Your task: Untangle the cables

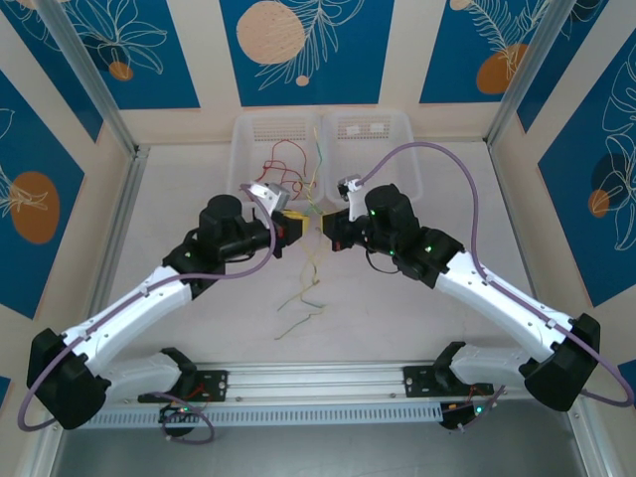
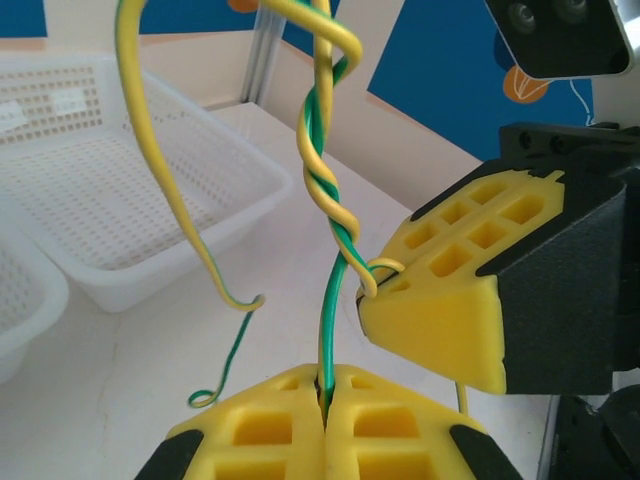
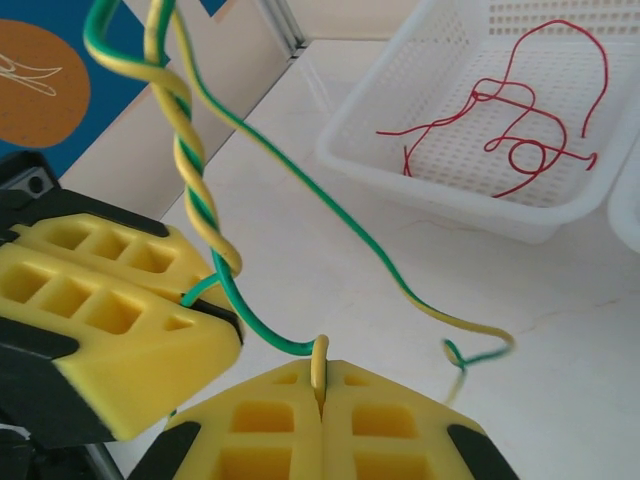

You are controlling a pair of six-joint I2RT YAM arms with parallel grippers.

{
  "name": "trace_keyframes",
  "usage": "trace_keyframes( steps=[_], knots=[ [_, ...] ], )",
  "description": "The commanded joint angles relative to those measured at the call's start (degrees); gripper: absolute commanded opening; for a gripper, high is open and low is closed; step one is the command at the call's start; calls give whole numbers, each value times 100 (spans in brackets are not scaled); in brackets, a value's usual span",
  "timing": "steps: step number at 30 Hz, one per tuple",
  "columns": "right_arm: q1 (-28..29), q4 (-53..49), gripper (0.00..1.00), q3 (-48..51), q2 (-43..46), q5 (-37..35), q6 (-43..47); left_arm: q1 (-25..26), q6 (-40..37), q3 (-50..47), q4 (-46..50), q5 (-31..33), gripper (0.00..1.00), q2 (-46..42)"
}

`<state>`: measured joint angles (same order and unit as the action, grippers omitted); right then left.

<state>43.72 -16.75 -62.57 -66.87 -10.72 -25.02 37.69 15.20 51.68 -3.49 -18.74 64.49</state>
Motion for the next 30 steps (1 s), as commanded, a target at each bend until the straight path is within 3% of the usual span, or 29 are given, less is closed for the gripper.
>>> trace_keyframes(
  steps=[1,6,15,30],
  knots=[
    [-195,-416,0,43,260,-998,-83,-47,-184,-107,277,797,0,-312],
    [-400,-496,0,90,417,-856,-167,-97,-149,-288,343,1267,0,-497],
    [-776,-547,0,267,663,-667,-307,-292,-112,-422,585,1508,0,-688],
    [-1090,-751,0,251,807,-506,-247,-515,-32,-409,680,1364,0,-764]
  ],
)
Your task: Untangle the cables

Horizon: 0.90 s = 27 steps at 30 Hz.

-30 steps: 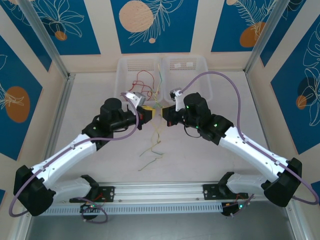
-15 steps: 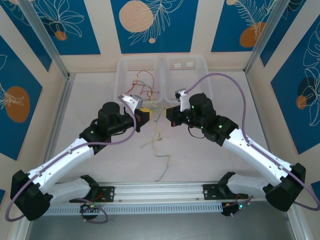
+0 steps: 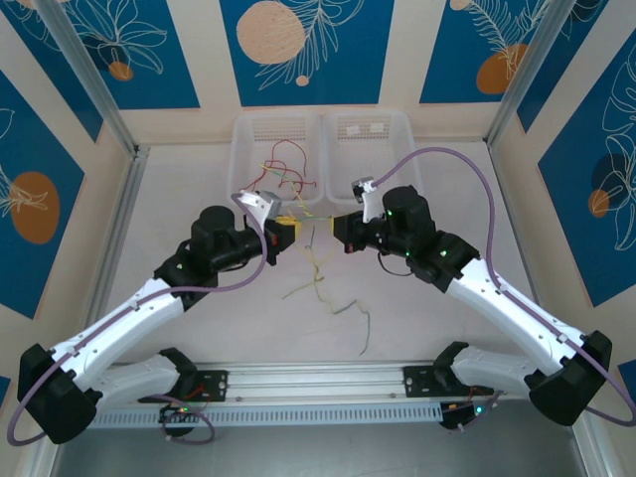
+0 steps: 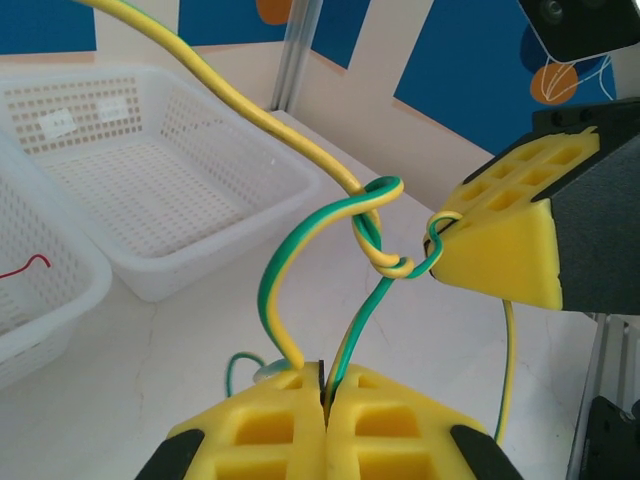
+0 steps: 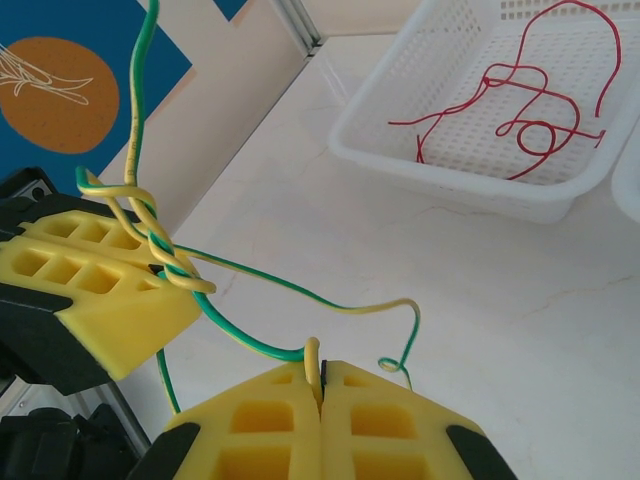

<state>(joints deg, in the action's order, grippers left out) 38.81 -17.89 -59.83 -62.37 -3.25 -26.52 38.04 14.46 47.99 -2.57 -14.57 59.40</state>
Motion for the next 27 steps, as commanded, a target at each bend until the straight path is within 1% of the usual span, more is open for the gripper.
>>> trace_keyframes(
  steps=[1,4,6,8,11,13,14,16,17,19,21,23,27],
  knots=[
    [-623,-634,0,-42,315,-1111,-128,-547,52,-22,590,938,0,-227],
    [-673,-688,0,-175,118,-598,-293,-551,78,-35,541,941,0,-158],
    [-714,-574,0,-204,38,-90,-416,-543,152,-53,450,881,0,-120],
    [-719,-434,0,-213,-41,216,-599,-551,206,-36,376,745,0,-57],
    [-687,-271,0,-264,-246,530,-755,-547,340,30,188,437,0,102],
    [-610,-233,0,-339,-415,601,-824,-550,465,2,-94,127,0,205],
    [-579,-166,6,-335,-481,675,-861,-542,531,0,-236,-33,0,263],
    [-508,70,30,-289,-564,910,-964,-540,649,-6,-412,-188,0,341],
    [-457,206,36,-242,-598,1035,-1012,-531,671,6,-449,-212,0,366],
    [-332,405,42,-167,-649,1152,-1072,-529,702,0,-507,-213,0,367],
    [-172,427,48,-139,-729,1094,-1083,-534,725,-13,-577,-187,0,320],
    [-66,383,51,-102,-801,889,-1158,-527,747,-14,-628,-186,0,290],
    [76,594,56,68,-986,807,-1270,-529,820,-11,-771,-229,0,223]
  ],
)
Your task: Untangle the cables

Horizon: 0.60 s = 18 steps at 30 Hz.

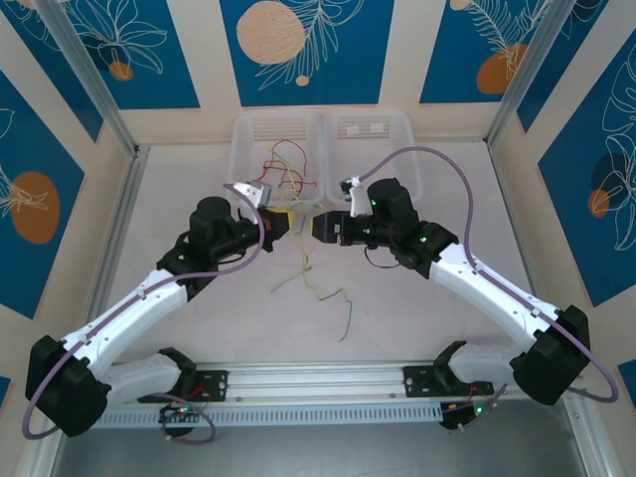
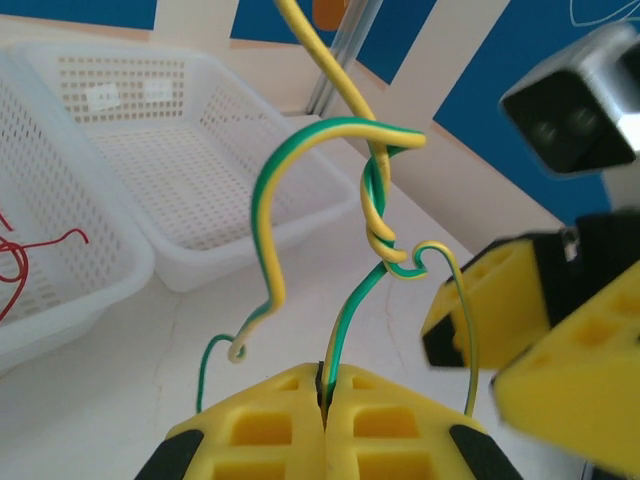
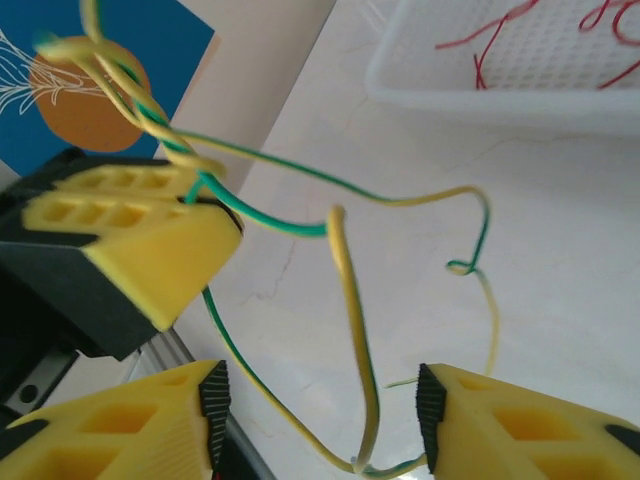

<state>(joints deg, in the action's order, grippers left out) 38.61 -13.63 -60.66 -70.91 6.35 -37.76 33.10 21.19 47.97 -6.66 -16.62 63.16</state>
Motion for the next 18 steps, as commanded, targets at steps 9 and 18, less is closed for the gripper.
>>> trace_keyframes(
  steps=[9,18],
  knots=[
    [201,461,57,235,-518,-247,-254,-32,305,-84,-550,308,0,-521],
    [207,834,1,250,-845,-12,-362,-34,636,-228,-753,332,0,-641]
  ],
)
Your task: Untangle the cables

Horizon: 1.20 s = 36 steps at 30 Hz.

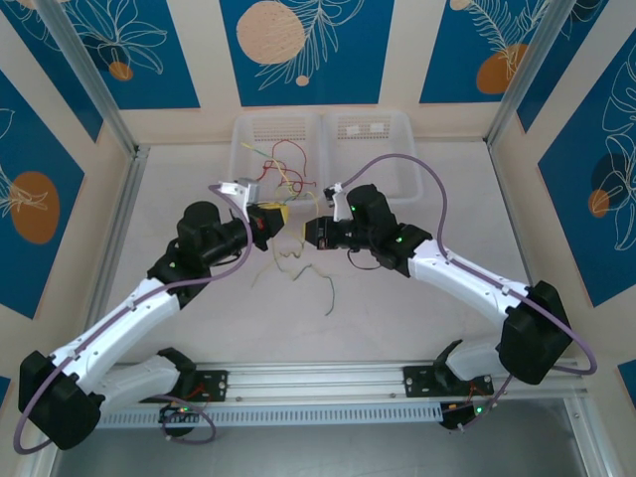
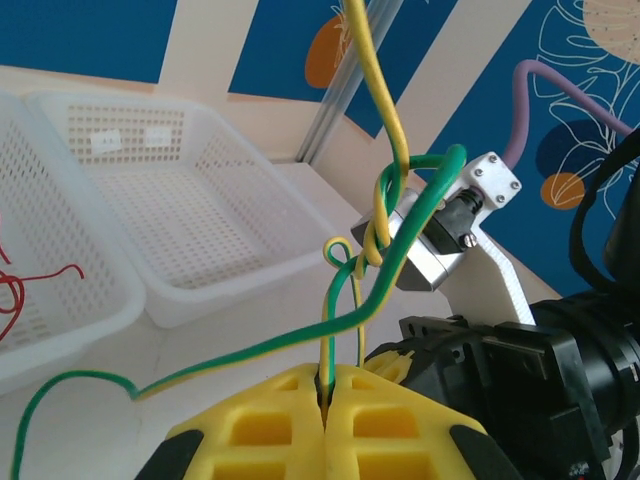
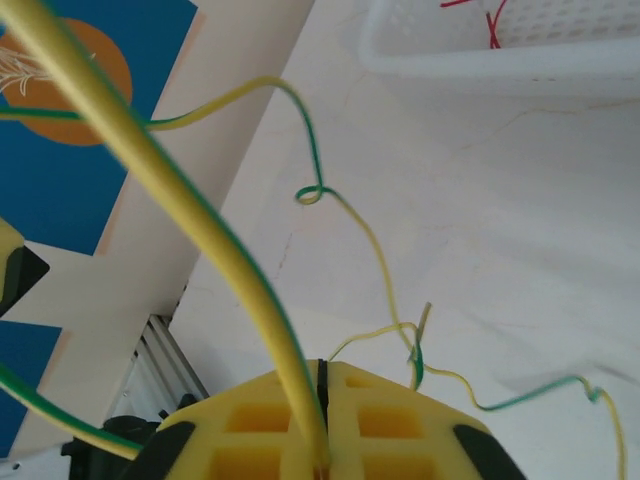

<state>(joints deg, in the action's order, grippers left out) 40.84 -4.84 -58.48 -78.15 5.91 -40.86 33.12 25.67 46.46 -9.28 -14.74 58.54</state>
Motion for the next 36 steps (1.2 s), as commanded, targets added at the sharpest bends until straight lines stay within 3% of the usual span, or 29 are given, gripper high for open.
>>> trace_keyframes(
  steps=[1,7,14,20,23,26,28,30,34,36],
  knots=[
    [-6,-33,1,36,-109,18,-60,-35,198,-162,-574,229,0,-253],
    [-200,-791,0,-40,75,-862,24,-70,-46,56,29,256,0,-385],
    [-1090,-1376,0,236,601,-1360,157,-336,135,75,409,-114,0,-581],
    [-1667,-1592,0,461,1136,-1367,364,-707,81,44,813,-328,0,-700],
    [-1586,-1507,0,469,1302,-1192,517,-728,24,68,829,-436,0,-617],
    [-1499,-1799,0,320,1267,-1456,649,-730,-95,158,923,-429,0,-506],
    [-1526,-1669,0,361,1295,-1153,675,-728,-85,187,796,-611,0,-428],
    [-1415,-1445,0,343,1258,-648,707,-728,-53,246,752,-771,17,-316],
    [-851,-1266,0,60,1098,-496,788,-702,40,272,547,-1052,43,-137],
    [-717,-1120,0,-22,1023,-357,673,-663,61,262,439,-1152,46,-98]
  ],
)
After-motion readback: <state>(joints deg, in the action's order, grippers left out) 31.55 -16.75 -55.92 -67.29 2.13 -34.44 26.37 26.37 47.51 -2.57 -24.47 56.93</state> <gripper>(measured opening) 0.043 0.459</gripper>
